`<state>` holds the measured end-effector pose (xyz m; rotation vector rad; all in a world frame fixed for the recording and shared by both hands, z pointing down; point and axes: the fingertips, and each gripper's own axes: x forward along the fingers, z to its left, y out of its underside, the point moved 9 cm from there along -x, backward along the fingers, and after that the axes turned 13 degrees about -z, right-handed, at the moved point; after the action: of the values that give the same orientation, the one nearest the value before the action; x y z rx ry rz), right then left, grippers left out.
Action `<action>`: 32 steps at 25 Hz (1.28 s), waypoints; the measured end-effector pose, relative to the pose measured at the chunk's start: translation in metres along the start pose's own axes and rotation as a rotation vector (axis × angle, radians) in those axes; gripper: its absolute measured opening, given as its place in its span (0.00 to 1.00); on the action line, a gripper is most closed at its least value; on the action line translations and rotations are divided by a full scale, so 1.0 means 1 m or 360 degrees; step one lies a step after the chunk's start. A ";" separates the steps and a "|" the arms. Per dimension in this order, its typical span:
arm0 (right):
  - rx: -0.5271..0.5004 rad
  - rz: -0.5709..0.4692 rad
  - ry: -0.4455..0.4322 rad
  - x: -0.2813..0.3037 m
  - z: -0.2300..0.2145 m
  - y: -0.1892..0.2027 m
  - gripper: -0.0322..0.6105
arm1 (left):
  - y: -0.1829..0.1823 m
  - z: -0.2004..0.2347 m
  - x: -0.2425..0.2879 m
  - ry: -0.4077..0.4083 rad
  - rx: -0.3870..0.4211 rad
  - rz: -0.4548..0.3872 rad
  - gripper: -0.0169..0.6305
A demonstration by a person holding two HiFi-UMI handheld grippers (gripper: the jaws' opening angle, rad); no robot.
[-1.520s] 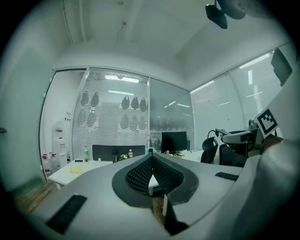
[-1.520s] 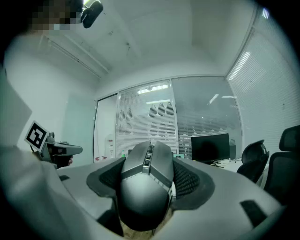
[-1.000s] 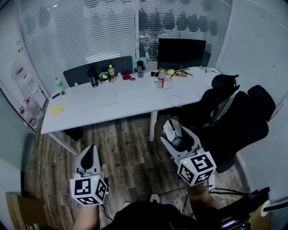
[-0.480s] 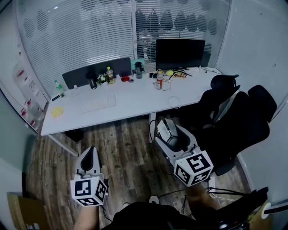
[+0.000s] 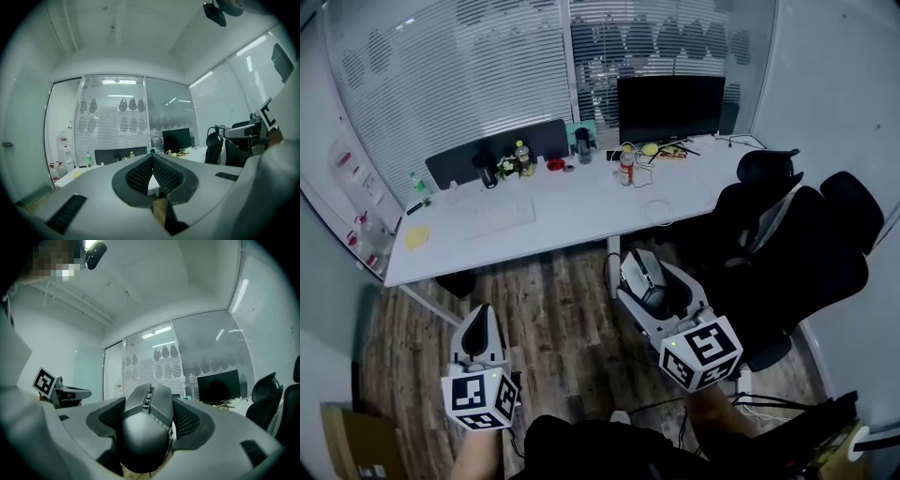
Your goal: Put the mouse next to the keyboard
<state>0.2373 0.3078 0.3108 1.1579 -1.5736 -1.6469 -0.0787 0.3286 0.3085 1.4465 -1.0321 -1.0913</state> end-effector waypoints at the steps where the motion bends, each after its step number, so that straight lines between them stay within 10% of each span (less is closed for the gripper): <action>1: -0.0011 0.0005 0.0005 0.000 -0.003 0.001 0.53 | 0.000 -0.004 0.001 -0.0001 0.0013 -0.0006 0.07; 32: -0.0095 0.0006 0.0389 0.201 0.009 0.025 0.53 | 0.044 0.174 0.190 0.0195 -0.0174 -0.0132 0.07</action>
<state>0.1339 0.1335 0.2959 1.2707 -1.3635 -1.4764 -0.2071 0.1018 0.3161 1.4594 -0.8208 -1.0869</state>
